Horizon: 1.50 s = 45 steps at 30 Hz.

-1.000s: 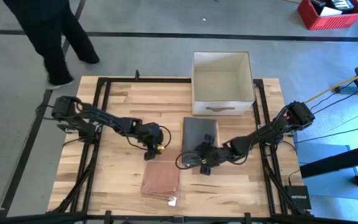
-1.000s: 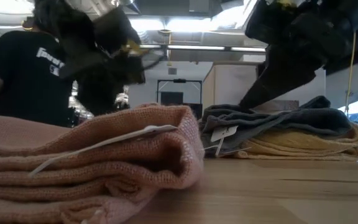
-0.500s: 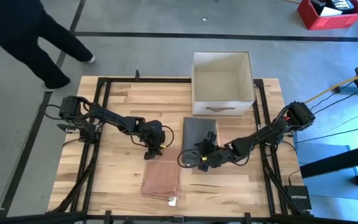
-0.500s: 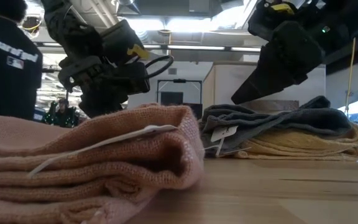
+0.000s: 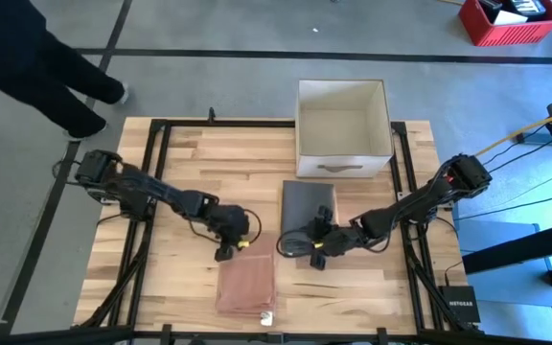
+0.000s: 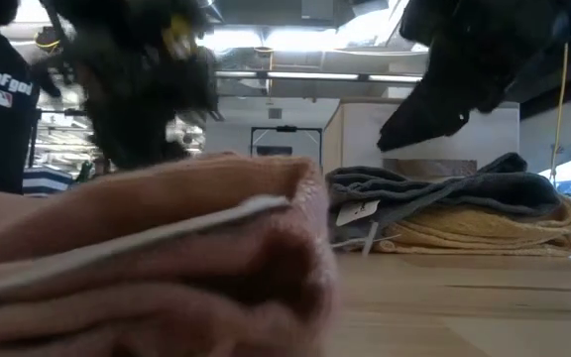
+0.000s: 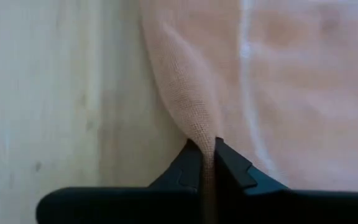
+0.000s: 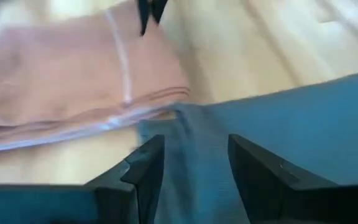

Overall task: Fold towel
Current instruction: Stack the brown towel on top of the gray towel on the table

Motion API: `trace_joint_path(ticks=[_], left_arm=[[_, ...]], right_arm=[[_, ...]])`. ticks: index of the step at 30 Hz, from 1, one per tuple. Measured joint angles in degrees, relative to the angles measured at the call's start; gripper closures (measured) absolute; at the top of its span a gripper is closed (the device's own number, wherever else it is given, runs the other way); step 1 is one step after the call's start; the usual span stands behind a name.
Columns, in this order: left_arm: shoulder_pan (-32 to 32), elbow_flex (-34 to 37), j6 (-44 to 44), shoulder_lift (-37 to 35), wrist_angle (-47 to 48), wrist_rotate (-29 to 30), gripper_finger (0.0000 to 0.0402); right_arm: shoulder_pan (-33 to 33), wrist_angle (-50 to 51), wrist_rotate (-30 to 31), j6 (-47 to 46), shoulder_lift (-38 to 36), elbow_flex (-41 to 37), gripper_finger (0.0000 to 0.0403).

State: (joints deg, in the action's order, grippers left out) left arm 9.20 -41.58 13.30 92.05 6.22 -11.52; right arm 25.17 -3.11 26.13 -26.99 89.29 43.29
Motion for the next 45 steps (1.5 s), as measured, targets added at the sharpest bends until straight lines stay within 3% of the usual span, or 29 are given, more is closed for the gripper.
trace_joint_path(ticks=[6, 14, 19, 26, 32, 36, 41, 45], left_arm=[[7.66, -5.61, 2.18, -6.01, 6.79, 9.74, 0.0397], [9.66, -9.53, -0.09, -6.98, 8.24, 14.13, 0.0393], [9.61, -11.02, -1.81, -7.00, 9.95, 15.46, 0.0398], [9.61, -11.04, -3.36, -7.00, 9.74, 16.62, 0.0393], [9.59, -11.04, -3.41, -7.02, 9.70, 16.73, 0.0391], [9.67, -11.04, -3.63, -7.04, 9.57, 16.73, 0.0390], [9.66, -11.04, -4.18, -7.04, 9.48, 16.73, 0.0391], [9.66, -11.09, -3.61, -7.06, 9.50, 16.73, 0.0387]], right_arm=[[-0.02, -9.29, -7.86, -1.24, -2.37, 0.02, 0.0224], [-3.29, -25.06, -3.48, 8.30, -2.02, 0.09, 0.0223], [-8.50, -22.86, -14.93, 3.71, -1.07, 0.11, 0.0202], [-12.95, -22.89, -23.36, 2.83, 4.89, 2.20, 0.0142], [-13.72, -22.68, -34.20, 3.25, 11.48, 6.67, 0.0135], [-13.57, -21.92, -37.81, 3.39, 13.08, 7.80, 0.0135], [-13.60, -22.04, -37.77, 4.00, 13.30, 7.78, 0.0167], [-13.14, -21.87, -37.68, 5.25, 13.30, 7.78, 0.0250]])
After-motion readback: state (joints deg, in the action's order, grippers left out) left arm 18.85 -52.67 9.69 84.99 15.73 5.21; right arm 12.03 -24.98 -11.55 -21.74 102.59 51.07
